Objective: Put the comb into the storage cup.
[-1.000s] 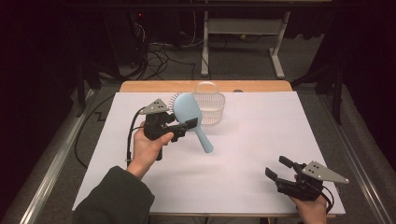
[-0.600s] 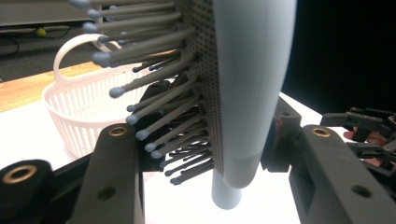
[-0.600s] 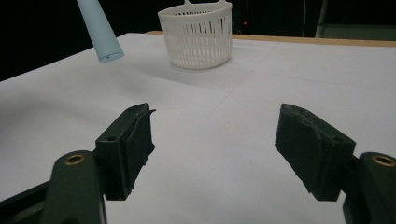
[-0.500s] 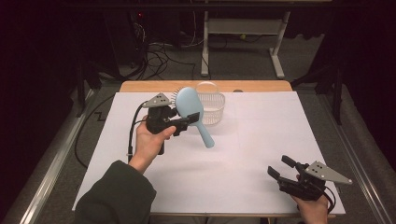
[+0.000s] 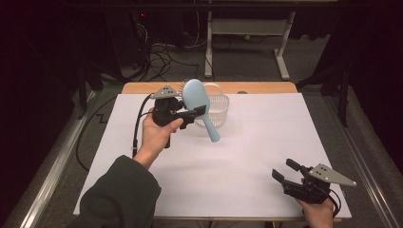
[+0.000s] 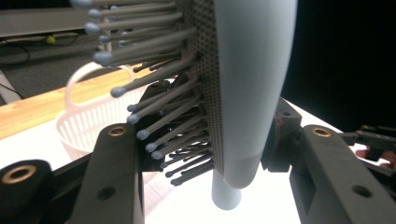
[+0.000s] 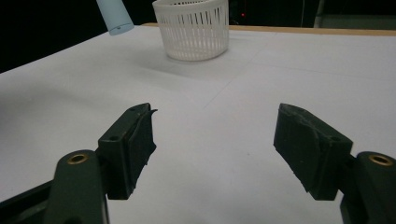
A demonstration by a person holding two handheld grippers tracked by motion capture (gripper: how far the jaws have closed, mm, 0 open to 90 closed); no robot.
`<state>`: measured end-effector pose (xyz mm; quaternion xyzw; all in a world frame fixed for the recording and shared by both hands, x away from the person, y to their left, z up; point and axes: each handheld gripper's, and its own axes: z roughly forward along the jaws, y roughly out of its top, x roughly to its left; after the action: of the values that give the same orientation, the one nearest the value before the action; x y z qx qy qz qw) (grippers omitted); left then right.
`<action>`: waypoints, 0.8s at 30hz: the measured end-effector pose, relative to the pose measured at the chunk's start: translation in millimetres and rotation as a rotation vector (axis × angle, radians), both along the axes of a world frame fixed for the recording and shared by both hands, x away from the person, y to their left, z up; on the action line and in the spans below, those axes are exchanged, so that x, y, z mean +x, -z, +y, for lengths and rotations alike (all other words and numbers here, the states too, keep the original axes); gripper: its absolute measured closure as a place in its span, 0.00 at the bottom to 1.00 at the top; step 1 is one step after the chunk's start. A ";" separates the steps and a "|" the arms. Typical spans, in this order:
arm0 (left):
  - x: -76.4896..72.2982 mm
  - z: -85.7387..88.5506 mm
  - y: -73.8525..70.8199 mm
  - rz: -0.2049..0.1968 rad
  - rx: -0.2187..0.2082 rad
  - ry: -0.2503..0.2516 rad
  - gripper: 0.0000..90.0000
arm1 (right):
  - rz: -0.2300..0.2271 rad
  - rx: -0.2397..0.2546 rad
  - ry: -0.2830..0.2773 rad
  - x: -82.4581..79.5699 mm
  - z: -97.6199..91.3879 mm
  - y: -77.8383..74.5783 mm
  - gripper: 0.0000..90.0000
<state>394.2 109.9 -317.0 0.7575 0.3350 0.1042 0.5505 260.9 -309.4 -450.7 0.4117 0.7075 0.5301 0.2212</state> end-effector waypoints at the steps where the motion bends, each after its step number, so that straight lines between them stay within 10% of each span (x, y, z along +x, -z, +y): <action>1: 1.6 1.1 -0.8 -0.001 -0.006 -0.005 0.58 | 0.000 0.001 0.000 -0.1 0.0 0.0 0.33; 24: 28.8 10.4 -19.8 -0.029 0.010 -0.090 0.58 | 0.011 0.013 0.007 0.9 -1.7 0.6 0.32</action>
<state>422.9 120.3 -297.2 0.7429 0.3602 0.1413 0.5463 261.8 -311.1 -451.3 0.4184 0.7038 0.5317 0.2165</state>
